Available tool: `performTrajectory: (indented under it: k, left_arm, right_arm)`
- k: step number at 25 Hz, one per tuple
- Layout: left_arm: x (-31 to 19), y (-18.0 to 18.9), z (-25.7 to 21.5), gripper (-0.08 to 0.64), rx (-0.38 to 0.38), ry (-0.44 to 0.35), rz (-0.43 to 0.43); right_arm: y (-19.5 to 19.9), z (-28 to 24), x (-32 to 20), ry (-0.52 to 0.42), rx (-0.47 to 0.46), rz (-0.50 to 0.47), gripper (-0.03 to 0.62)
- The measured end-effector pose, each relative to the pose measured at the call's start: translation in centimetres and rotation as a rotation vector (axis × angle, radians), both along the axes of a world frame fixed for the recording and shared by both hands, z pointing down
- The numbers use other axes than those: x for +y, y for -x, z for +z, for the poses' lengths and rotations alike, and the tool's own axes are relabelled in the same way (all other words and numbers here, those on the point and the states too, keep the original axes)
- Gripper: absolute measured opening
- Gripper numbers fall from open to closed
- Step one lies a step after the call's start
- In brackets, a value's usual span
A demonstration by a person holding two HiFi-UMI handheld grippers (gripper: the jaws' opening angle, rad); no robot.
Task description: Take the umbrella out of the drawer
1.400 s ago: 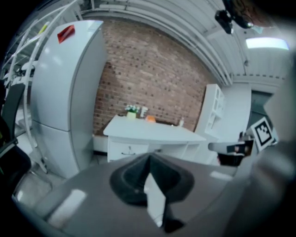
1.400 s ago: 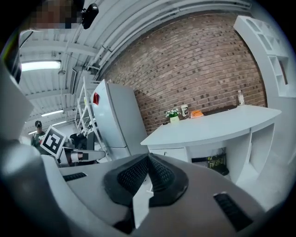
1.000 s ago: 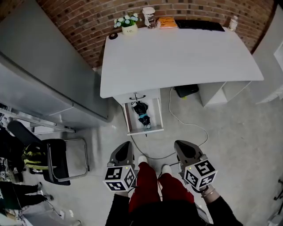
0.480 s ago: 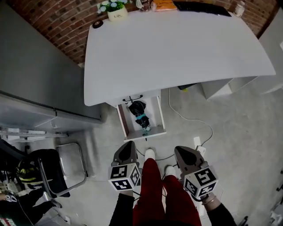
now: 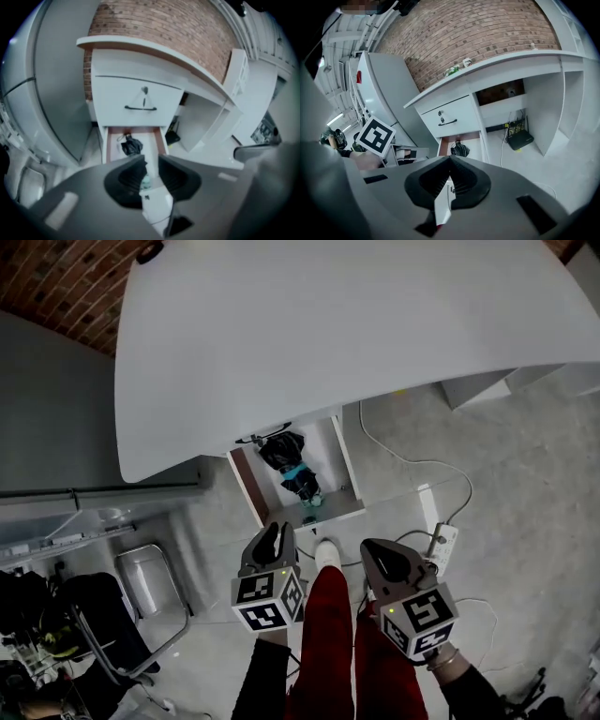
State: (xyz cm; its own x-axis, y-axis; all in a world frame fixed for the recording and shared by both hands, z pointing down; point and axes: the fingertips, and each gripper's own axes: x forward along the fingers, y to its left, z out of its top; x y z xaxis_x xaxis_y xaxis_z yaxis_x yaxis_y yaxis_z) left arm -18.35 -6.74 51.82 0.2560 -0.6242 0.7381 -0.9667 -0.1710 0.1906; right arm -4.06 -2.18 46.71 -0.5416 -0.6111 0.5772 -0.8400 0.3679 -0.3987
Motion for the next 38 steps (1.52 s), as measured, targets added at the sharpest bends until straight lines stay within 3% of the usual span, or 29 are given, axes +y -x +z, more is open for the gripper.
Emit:
performTrajectory:
  k: [15,29,38]
  left_arm:
    - [-4.2,-0.8,13.4,0.239,0.018,0.185,-0.019]
    - [-6.7,0.6,21.4,0.293,-0.071,0.332,-0.009]
    - [-8.6,0.2,25.6,0.305,-0.008,0.402,-0.050]
  right_arm:
    - [0.6,11.2,-1.9,0.117,-0.046,0.113,-0.003]
    - [-1.2,15.9,-2.8,0.166,-0.073,0.249,-0.003]
    - [-1.5,17.9,-3.4,0.181,-0.074,0.291,-0.002]
